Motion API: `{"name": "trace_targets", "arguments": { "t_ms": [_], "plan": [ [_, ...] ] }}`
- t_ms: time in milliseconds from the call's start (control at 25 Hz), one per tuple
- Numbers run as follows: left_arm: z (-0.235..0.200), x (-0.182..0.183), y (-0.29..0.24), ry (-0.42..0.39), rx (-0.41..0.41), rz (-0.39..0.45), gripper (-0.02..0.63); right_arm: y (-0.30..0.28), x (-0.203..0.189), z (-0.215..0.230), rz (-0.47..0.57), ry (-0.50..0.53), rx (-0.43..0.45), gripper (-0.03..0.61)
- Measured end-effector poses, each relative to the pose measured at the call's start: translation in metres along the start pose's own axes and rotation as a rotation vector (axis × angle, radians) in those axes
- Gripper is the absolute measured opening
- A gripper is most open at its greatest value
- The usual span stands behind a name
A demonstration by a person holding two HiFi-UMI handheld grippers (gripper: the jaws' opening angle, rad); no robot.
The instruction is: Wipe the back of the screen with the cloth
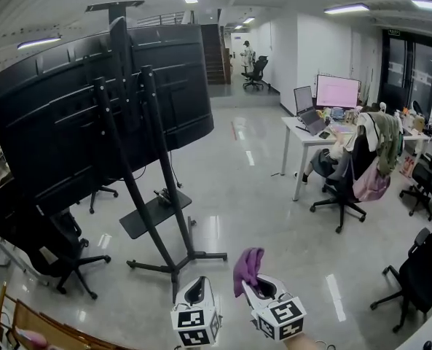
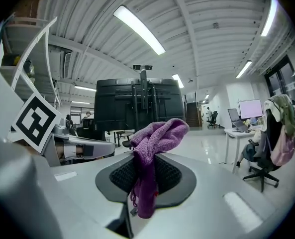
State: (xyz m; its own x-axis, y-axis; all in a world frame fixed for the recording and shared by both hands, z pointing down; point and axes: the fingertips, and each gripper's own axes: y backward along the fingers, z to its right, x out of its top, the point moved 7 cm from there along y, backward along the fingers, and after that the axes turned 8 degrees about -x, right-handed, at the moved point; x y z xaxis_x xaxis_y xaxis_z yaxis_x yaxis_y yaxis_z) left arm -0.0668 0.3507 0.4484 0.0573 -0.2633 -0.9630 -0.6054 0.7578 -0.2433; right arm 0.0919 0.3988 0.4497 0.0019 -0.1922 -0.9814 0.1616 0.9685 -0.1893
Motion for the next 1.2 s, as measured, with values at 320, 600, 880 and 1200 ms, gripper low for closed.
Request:
{"name": "trace_targets", "arguments": {
  "t_ms": [320, 600, 880, 1200],
  "plan": [
    [-0.072, 0.05, -0.116, -0.029, 0.015, -0.002, 0.008, -0.137, 0.028, 0.032, -0.002, -0.01, 0.019, 0.069],
    [-0.114, 0.071, -0.231, -0.001, 0.075, -0.026, 0.008, -0.256, 0.048, 0.09, -0.002, 0.032, 0.073, 0.068],
    [-0.156, 0.135, -0.361, 0.043, 0.168, 0.023, 0.008, -0.39, 0.113, 0.171, 0.038, 0.153, 0.161, 0.069],
    [-0.191, 0.225, -0.488, 0.03, 0.22, 0.053, 0.008, -0.528, 0.21, 0.235, 0.121, 0.274, 0.278, 0.069]
  ]
}}
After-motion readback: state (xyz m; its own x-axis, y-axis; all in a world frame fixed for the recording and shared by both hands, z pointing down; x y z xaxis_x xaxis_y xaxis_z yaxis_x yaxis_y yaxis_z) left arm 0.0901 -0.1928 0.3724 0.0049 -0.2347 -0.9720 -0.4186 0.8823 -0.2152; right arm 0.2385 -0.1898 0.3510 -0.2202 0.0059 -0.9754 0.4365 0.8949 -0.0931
